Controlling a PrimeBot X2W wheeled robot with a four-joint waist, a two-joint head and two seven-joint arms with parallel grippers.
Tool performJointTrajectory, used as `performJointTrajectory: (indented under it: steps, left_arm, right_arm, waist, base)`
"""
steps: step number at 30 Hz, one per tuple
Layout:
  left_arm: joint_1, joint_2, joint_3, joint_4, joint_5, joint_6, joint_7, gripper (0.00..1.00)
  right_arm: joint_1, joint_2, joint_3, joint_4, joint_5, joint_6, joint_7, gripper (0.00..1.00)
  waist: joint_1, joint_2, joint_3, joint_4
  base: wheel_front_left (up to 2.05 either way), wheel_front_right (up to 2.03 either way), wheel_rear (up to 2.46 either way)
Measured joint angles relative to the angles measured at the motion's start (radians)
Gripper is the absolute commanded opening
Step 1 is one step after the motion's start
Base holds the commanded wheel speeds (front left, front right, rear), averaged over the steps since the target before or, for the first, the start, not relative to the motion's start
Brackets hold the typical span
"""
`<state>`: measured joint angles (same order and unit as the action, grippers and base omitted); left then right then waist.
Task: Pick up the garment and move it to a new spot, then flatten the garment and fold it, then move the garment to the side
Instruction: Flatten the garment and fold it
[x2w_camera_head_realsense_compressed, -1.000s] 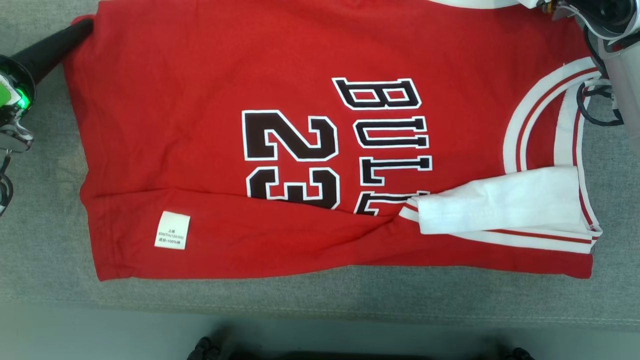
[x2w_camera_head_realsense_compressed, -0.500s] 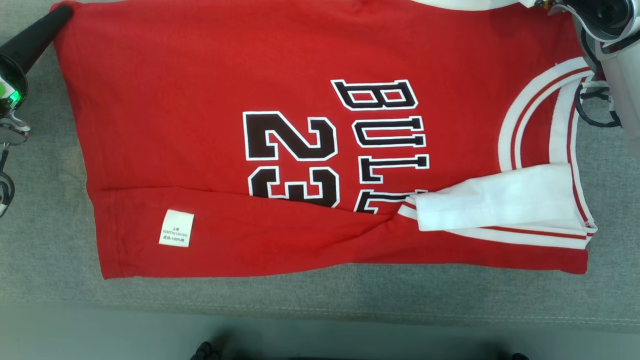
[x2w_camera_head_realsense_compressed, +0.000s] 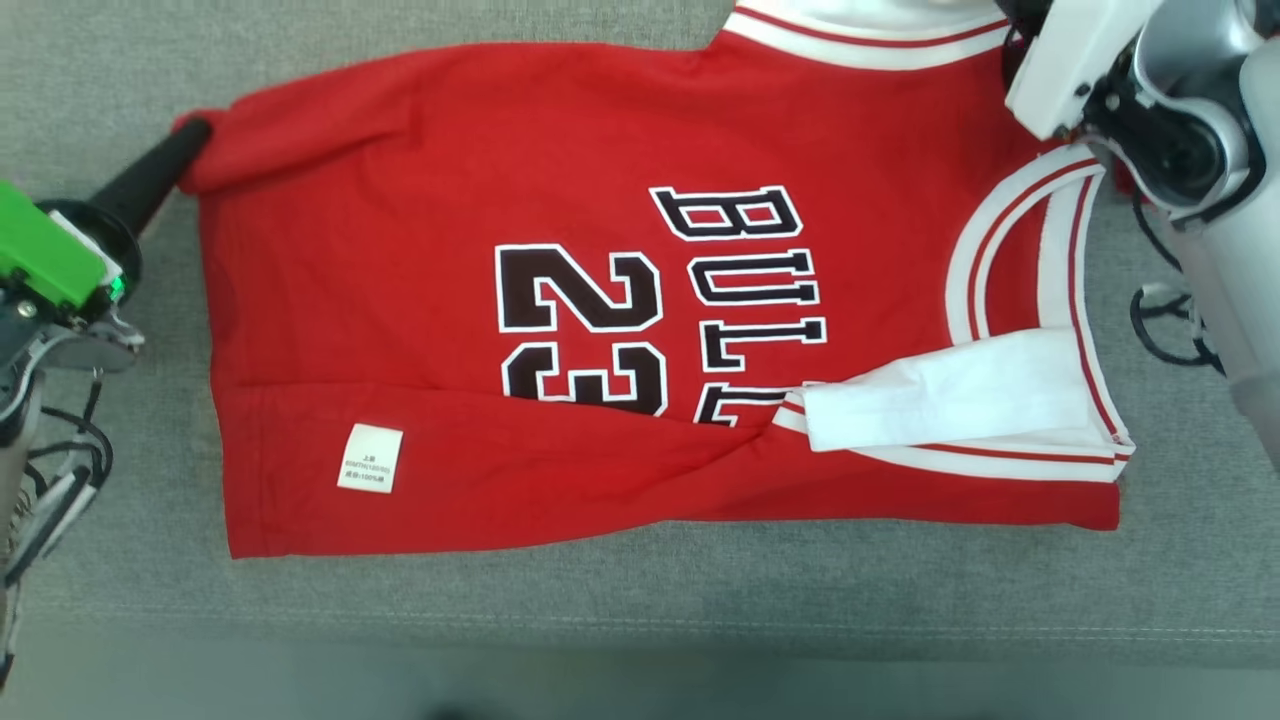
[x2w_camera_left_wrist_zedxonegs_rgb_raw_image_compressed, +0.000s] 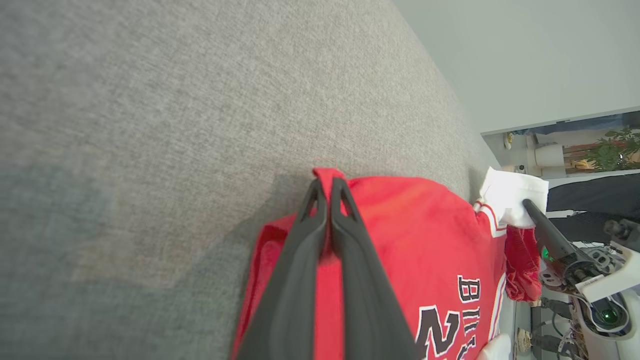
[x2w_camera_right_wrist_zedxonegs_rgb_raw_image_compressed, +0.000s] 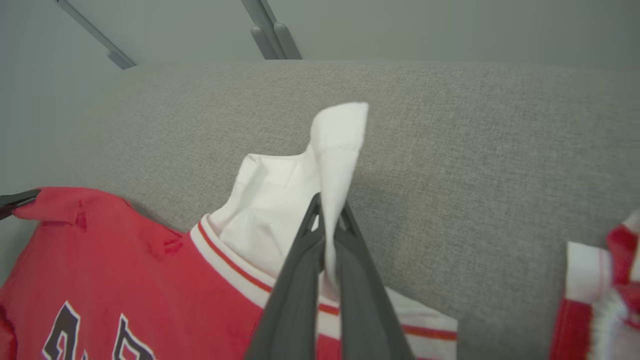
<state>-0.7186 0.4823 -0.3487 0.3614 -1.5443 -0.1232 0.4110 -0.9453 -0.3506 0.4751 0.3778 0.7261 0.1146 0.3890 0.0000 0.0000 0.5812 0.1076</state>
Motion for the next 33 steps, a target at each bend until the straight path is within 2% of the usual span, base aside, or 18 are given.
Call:
performJointTrajectory:
  steps: [19,33]
  left_arm:
    - [0.165,-0.009,0.007,-0.053,-0.003,0.000,-0.057,0.00]
    - [0.225,0.021,0.035,-0.079,-0.003,0.000,-0.088,0.00]
  right_arm:
    - [0.221,-0.038,0.011,-0.102,0.067,0.008,-0.107,0.00]
    - [0.325,-0.079,-0.012,-0.189,0.112,0.009,-0.125,0.00]
  waist:
    - [0.0000,0.0000,-0.186,-0.011]
    - [0.0000,0.0000,-0.220,-0.036]
  base:
    - [0.00,0.00,0.00]
    - [0.00,0.00,0.00]
